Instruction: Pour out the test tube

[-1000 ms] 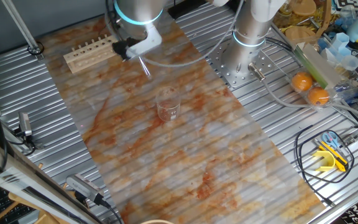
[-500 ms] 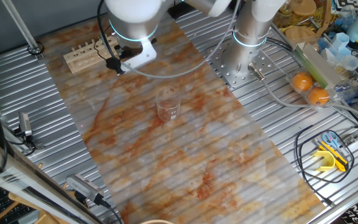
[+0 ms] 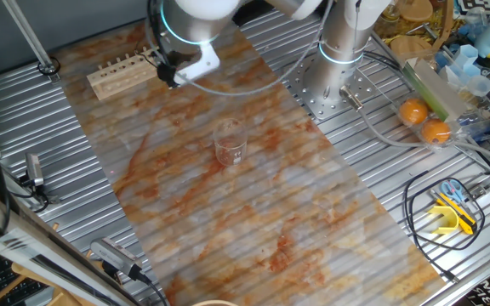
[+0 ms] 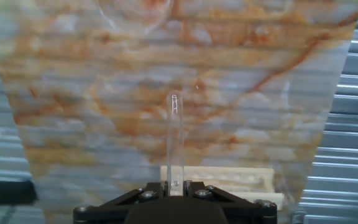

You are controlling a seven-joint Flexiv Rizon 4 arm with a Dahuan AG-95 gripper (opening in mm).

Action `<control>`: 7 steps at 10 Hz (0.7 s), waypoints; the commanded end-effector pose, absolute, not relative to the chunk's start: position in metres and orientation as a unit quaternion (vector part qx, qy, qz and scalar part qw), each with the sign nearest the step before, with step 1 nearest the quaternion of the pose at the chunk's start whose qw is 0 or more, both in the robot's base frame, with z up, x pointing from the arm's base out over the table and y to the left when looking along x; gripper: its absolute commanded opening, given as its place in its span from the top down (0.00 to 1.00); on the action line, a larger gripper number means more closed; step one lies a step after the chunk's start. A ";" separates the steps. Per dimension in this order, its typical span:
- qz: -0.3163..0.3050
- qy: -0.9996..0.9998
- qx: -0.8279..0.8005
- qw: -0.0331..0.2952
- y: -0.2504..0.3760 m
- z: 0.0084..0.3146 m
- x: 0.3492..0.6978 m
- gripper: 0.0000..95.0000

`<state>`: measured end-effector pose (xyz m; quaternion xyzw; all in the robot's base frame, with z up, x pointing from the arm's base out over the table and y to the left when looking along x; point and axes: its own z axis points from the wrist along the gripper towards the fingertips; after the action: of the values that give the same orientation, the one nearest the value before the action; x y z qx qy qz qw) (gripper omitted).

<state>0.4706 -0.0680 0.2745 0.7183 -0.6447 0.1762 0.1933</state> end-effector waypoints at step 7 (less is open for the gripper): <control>0.221 -0.603 0.728 0.241 -0.120 0.253 0.488 1.00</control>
<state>0.4837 -0.1200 0.2548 0.7287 -0.6035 0.2203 0.2371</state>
